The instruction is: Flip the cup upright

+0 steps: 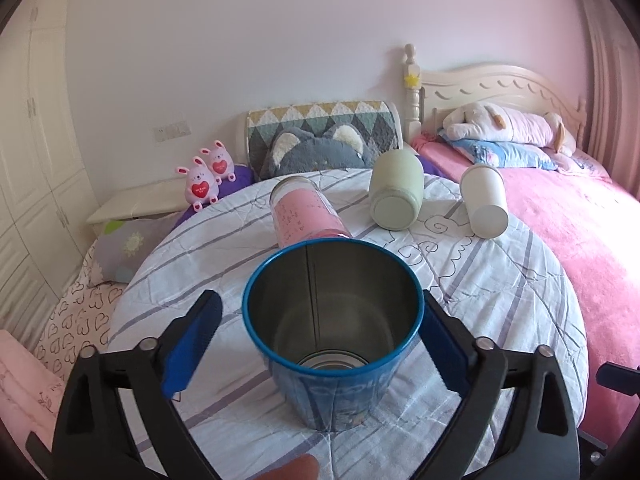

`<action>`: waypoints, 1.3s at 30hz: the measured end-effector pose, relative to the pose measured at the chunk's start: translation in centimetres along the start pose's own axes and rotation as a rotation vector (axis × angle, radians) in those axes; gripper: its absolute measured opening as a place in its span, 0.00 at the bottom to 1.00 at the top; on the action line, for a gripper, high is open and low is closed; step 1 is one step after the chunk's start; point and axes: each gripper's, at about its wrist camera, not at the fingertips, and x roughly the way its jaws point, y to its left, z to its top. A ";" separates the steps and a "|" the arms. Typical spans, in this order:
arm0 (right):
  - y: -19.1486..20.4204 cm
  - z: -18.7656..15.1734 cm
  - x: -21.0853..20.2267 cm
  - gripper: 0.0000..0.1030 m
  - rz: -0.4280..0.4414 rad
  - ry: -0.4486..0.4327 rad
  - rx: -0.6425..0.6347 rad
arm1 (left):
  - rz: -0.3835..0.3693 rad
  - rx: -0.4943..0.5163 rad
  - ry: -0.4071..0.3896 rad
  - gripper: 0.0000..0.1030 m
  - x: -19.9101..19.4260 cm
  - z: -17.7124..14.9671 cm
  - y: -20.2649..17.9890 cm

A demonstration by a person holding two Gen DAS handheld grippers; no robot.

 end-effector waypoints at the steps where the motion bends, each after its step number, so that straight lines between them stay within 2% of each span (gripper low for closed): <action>1: 0.1 0.0 -0.1 0.81 -0.001 -0.002 0.000 | -0.001 -0.001 -0.003 0.97 -0.3 0.0 0.0; 3: 0.2 0.1 -0.5 0.81 -0.003 -0.011 0.000 | -0.001 -0.005 0.000 1.00 -0.9 0.0 0.2; 11: 1.8 0.2 -3.7 0.81 -0.011 -0.086 -0.013 | 0.018 -0.022 0.009 1.00 -4.5 0.0 1.3; 21: 4.0 -0.7 -9.5 0.81 -0.031 -0.221 -0.031 | 0.026 -0.032 -0.021 1.00 -12.8 -0.4 3.1; 27: 5.3 -1.6 -12.4 0.81 -0.038 -0.296 -0.050 | 0.070 -0.034 -0.034 1.00 -17.1 -1.1 4.0; 34: 5.8 -3.1 -14.0 0.81 -0.037 -0.327 -0.056 | 0.127 -0.055 -0.031 1.00 -20.5 -2.3 4.7; 39: 6.2 -4.1 -14.5 0.81 -0.034 -0.331 -0.066 | 0.134 -0.073 -0.021 1.00 -21.7 -3.4 4.8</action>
